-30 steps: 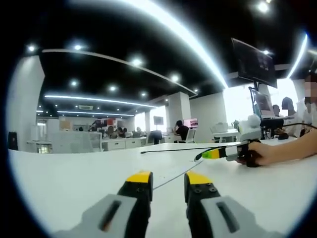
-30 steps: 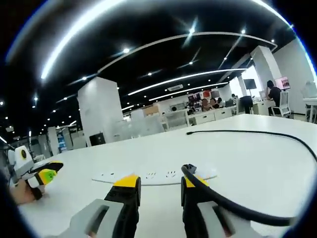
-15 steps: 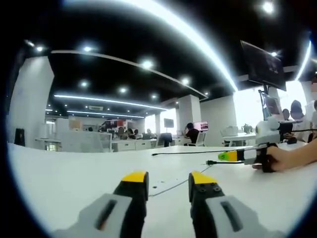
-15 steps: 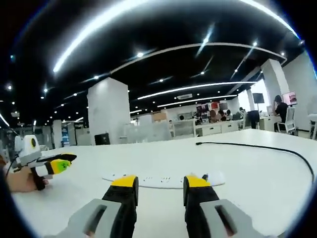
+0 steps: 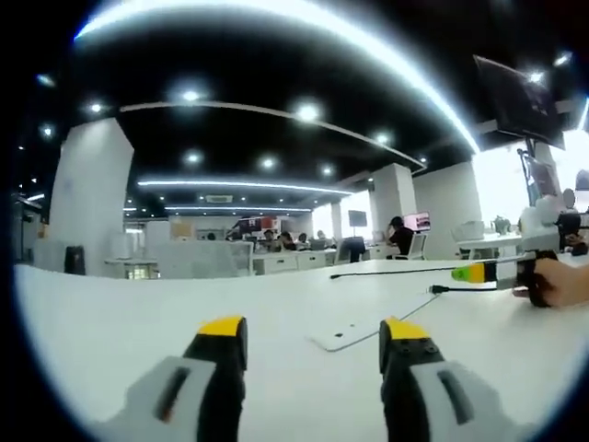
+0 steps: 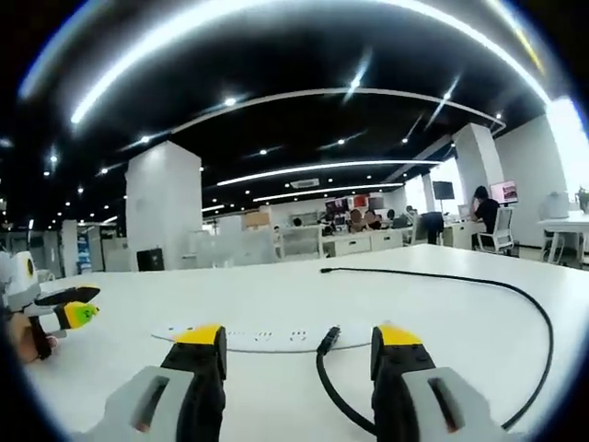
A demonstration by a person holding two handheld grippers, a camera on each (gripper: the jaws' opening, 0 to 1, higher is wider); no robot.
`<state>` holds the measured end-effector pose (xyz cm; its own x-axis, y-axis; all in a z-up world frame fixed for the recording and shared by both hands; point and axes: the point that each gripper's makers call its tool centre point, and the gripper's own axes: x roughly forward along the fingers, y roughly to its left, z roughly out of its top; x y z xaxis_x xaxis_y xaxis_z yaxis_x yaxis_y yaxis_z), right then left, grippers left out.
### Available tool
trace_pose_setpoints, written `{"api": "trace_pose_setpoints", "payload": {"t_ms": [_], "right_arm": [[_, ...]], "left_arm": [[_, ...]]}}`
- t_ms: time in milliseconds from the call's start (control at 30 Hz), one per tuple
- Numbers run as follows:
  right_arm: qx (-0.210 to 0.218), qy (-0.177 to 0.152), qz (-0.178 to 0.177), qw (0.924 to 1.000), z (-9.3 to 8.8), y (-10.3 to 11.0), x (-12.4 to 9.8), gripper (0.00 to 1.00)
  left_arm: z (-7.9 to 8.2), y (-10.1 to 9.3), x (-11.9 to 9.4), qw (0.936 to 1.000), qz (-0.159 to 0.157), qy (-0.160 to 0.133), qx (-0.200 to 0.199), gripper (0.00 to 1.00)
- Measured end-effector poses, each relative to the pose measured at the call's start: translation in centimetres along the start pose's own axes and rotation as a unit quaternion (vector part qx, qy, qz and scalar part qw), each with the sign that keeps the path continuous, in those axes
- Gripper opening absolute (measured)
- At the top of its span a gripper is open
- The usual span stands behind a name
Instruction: Locate the USB plug end of the data cable currently connected to the USB port on the desk. Grip the plug, withdraw it from the port, and place it onto the desktop.
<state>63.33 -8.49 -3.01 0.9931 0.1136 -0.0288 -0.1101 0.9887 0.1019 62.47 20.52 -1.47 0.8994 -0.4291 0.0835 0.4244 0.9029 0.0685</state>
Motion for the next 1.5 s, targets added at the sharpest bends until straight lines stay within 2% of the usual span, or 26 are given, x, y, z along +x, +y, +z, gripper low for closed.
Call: {"api": "trace_pose_setpoints", "payload": {"t_ms": [133,233,300,400,533,633,767,1067,1500], "right_arm": [[0.003,-0.002,-0.013,0.9999,0.0,-0.8,-0.4,0.65],[0.002,-0.004,-0.020,0.9998,-0.1,-0.9,-0.9,0.65],[-0.001,-0.004,-0.021,0.9998,-0.1,-1.2,-0.6,0.65],[-0.011,-0.001,-0.022,0.9997,-0.1,-1.1,-0.7,0.65],[-0.025,0.001,-0.019,0.9995,0.1,-0.8,-0.3,0.67],[-0.027,0.002,-0.019,0.9994,0.1,-0.7,-0.3,0.67],[-0.010,0.003,-0.023,0.9997,0.2,-0.6,-0.4,0.67],[0.017,-0.004,-0.045,0.9988,0.6,-1.5,-0.8,0.66],[0.006,-0.001,-0.057,0.9984,1.1,-2.0,-2.2,0.65]], "left_arm": [[0.7,0.7,-0.4,0.9993,0.021,-0.020,-0.024,0.60],[0.8,1.0,-0.5,0.9988,0.026,-0.022,-0.036,0.61],[0.6,1.3,-0.6,0.9987,0.035,-0.016,-0.035,0.62],[0.2,1.7,-0.9,0.9984,0.056,0.002,-0.009,0.65],[0.3,1.9,-1.7,0.9970,0.077,0.005,0.002,0.65],[0.2,2.3,-2.1,0.9959,0.090,0.009,0.003,0.65],[0.1,3.3,-2.9,0.9938,0.110,0.012,-0.006,0.65],[-0.5,4.0,-4.2,0.9918,0.125,0.027,0.005,0.65],[-0.4,3.7,-6.2,0.9901,0.136,0.035,0.014,0.65]]}}
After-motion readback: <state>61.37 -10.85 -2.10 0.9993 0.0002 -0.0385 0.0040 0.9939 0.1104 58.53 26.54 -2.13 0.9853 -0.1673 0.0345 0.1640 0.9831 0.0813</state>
